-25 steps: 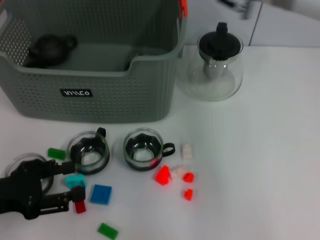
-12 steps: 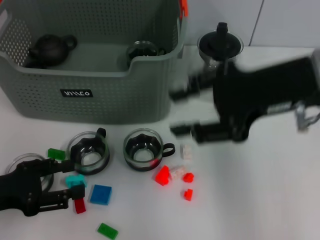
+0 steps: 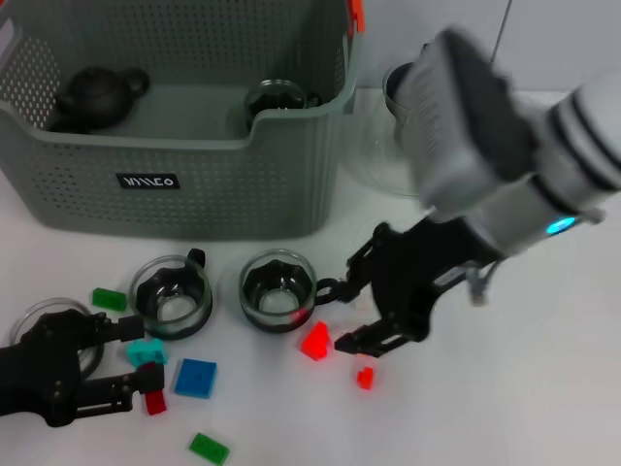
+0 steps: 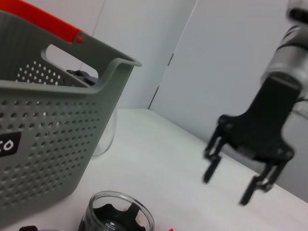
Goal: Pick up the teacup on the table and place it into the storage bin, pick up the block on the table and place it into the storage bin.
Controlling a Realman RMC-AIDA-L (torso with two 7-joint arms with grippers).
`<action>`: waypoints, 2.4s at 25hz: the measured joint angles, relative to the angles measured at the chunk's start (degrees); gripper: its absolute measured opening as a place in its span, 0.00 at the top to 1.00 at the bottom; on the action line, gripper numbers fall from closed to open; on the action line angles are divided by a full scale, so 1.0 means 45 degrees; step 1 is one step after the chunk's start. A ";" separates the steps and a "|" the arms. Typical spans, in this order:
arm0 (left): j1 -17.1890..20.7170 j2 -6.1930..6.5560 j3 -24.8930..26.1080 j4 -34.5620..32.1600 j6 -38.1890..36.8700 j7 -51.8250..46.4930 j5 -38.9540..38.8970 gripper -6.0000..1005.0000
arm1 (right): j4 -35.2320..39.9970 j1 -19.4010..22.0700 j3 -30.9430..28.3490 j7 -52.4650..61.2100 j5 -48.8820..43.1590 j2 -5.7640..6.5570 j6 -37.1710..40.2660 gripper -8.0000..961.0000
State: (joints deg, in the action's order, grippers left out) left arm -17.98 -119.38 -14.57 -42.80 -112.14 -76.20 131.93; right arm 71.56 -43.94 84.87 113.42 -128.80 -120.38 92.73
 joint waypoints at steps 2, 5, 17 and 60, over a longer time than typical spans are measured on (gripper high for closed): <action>0.0004 0.0000 0.0001 0.0000 -0.0002 0.0000 -0.0001 0.20 | -0.0757 -0.0321 0.0646 0.0041 -0.0123 -0.0016 -0.0794 0.42; 0.0005 0.0002 -0.0005 0.0001 -0.0001 0.0000 0.0002 0.20 | -0.1590 -0.0600 0.1845 0.0101 -0.0286 -0.0071 -0.2354 0.42; 0.0011 -0.0008 -0.0084 0.0000 0.0277 0.0000 0.0019 0.20 | -0.3122 -0.0633 0.4533 0.0155 0.0279 -0.0123 -0.6691 0.44; 0.0070 -0.0032 -0.0100 0.0177 0.0612 0.0066 0.0038 0.20 | -0.3607 -0.0877 0.0427 -0.0518 0.1992 0.0007 -0.3228 0.93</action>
State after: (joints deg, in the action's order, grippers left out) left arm -17.66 -119.53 -15.02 -42.01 -109.38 -75.91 132.10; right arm 55.33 -47.89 86.79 111.09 -119.83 -120.35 78.21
